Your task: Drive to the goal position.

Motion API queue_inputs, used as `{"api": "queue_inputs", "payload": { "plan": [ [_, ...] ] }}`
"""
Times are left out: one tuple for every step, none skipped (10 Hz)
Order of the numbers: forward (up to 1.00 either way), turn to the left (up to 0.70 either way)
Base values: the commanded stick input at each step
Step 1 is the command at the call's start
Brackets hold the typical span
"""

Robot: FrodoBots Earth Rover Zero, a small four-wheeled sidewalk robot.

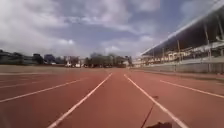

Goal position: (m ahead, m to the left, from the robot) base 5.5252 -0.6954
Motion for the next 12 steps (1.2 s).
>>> {"api": "queue_inputs", "payload": {
  "plan": [
    [0.70, -0.35],
    [0.70, 0.00],
    [0.70, 0.00],
    [0.70, 0.00],
    [0.70, 0.00],
    [0.70, 0.00],
    [0.70, 0.00],
    [0.70, 0.00],
    [0.70, 0.00],
    [0.70, 0.00],
    [0.70, 0.00],
    [0.70, 0.00]
  ]
}}
